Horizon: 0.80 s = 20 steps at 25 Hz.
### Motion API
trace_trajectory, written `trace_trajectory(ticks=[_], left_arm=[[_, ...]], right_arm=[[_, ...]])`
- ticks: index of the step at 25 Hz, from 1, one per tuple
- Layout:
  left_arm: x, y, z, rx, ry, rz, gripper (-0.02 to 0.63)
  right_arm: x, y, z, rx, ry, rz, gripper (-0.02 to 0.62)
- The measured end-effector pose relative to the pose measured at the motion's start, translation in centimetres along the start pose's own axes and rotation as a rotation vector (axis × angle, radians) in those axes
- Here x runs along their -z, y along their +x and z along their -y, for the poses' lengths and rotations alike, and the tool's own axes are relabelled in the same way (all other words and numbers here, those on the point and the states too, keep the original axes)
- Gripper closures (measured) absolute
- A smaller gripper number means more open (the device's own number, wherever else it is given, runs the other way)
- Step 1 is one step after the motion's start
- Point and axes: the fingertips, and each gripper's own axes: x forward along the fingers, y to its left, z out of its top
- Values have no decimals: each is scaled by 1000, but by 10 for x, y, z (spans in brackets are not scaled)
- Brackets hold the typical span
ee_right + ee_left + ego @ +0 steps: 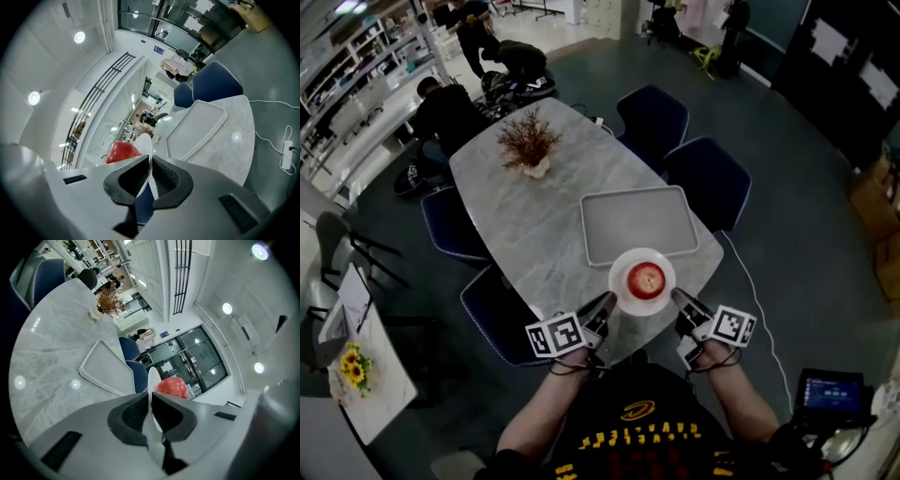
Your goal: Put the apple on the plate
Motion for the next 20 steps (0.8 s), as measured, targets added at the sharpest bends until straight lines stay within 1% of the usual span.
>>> trace_trajectory(ticks=[1,2,3,6,7,12,15,18,20], left_arm=[[-2,1,3,10,5,-3,580],[-5,3,5,18,10,-6,580],[-8,4,8,24,13,-8,580],[-16,8,14,38,6,-9,580],[-18,8,17,41,4,-8,580],[-26,11,19,42,12,-9,580],[-30,15,19,31,12,-6,580],[-36,25,17,19,3,7,580],[-40,39,15,13,1,17,580]], right_arm=[[-4,-2,2,27,-13,12,563],[-10,-2,1,36,-31,23,565],[-16,-1,-5,18,-59,33,565],[-35,9,-40,-156,-181,52,566],[-38,9,-45,-176,-193,54,566],[-41,15,-43,-173,-180,49,566],[-45,17,-32,-113,-142,46,566],[-58,28,-37,-174,-174,39,566],[-72,37,-31,-185,-187,31,566]])
